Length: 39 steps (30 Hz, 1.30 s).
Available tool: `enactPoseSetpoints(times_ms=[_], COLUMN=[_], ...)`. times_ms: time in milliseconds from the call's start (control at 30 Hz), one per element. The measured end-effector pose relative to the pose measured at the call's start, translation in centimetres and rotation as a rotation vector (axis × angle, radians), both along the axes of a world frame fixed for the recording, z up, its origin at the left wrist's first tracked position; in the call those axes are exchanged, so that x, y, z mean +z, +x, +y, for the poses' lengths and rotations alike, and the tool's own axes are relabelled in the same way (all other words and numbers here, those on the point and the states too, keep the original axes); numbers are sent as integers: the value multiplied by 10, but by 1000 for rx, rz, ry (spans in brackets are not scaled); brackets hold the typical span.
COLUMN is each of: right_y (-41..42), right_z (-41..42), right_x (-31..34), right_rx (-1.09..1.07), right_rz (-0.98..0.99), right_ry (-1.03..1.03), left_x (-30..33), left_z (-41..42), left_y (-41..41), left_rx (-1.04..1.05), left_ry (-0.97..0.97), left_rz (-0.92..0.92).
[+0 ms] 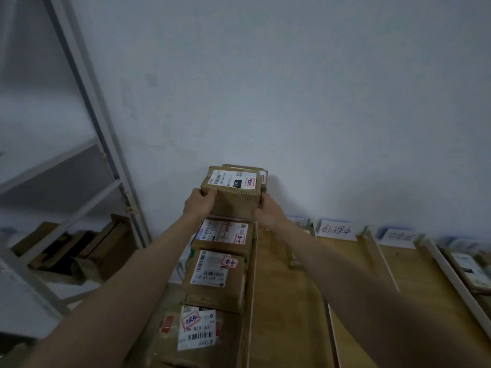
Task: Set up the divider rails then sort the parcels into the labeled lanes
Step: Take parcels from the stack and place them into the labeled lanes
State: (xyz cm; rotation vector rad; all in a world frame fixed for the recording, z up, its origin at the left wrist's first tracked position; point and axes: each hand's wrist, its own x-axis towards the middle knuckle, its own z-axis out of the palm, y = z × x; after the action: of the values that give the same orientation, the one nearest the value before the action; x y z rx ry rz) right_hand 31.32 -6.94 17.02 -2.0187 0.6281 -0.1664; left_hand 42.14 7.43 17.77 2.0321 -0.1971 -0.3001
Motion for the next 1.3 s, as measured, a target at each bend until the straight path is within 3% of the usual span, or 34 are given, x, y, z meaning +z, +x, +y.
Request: enactPoseSetpoints(times_ms=[300, 467, 767, 967, 1100, 1300], right_y=[-39, -61, -81, -105, -117, -159], right_z=[28, 43, 35, 36, 30, 15], right_x=[32, 44, 58, 70, 64, 60], right_rx=[-160, -207, -255, -107, -129, -217], right_rz=[-265, -356, -251, 26, 23, 34], right_ry=[12, 212, 93, 123, 249, 144], left_x=[25, 42, 53, 59, 55, 45], left_z=[5, 9, 18, 22, 19, 0], left_y=[-15, -15, -36, -51, -67, -102], left_rx=[128, 100, -113, -247, -294, -451], left_ry=[-306, -237, -213, -158, -106, -49], left_rz=[53, -61, -131, -208, -232, -234])
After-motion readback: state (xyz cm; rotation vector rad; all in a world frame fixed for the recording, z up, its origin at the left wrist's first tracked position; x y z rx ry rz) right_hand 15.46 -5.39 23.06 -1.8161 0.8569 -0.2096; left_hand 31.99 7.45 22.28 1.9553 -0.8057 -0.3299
